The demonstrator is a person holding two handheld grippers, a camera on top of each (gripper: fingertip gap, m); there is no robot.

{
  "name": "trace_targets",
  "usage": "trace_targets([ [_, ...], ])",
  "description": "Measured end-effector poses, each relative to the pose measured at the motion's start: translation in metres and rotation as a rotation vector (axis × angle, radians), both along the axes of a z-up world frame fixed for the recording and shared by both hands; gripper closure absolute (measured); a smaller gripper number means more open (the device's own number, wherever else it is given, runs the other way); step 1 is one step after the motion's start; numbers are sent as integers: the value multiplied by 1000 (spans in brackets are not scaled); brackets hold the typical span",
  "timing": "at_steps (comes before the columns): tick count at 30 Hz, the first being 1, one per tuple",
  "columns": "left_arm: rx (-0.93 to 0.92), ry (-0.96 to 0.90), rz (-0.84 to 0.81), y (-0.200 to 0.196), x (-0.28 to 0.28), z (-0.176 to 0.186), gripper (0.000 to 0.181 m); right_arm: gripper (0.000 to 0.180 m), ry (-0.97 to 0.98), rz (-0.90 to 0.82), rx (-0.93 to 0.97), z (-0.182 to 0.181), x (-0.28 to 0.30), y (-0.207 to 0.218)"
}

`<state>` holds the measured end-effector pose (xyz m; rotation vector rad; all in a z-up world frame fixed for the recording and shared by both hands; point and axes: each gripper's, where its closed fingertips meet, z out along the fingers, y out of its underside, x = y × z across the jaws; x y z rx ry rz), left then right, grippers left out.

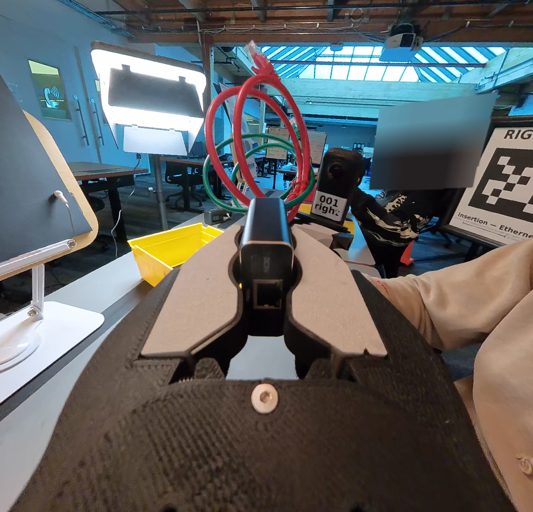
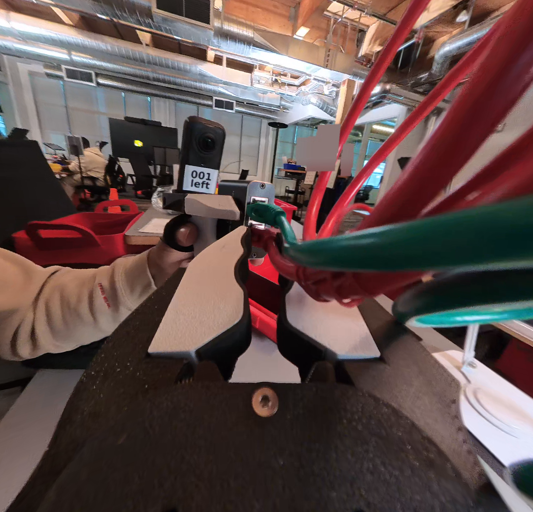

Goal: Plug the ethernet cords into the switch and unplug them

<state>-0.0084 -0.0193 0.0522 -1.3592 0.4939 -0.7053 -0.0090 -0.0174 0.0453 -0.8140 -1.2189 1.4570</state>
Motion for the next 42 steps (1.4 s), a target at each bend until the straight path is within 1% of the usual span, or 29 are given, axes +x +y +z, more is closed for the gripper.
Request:
trace_targets([
  [10,30,-43,-30,-4,2,10,154,164,-20,61,12,7,6,-4],
  [14,19,-63,-94,-8,4,10,154,166,-80,160,23,2,8,-11],
  [19,12,-60,-83,-6,3,7,154,163,-83,138,7,1,5,-9],
  [22,-4,-30,-80,-7,5,4,154,163,-89,158,-6,0,6,-9],
  [28,-12,51,-62,-7,5,-3,153,163,-107,142,33,-4,5,-11],
  [30,11,63,-50,-8,6,-1,153,163,-103,154,30,-3,6,-12],
  [39,14,-46,-75,-8,10,6,153,163,-112,200,7,-3,9,-14],
  [42,11,-59,-75,-8,9,7,153,164,-90,173,28,-2,8,-13],
])
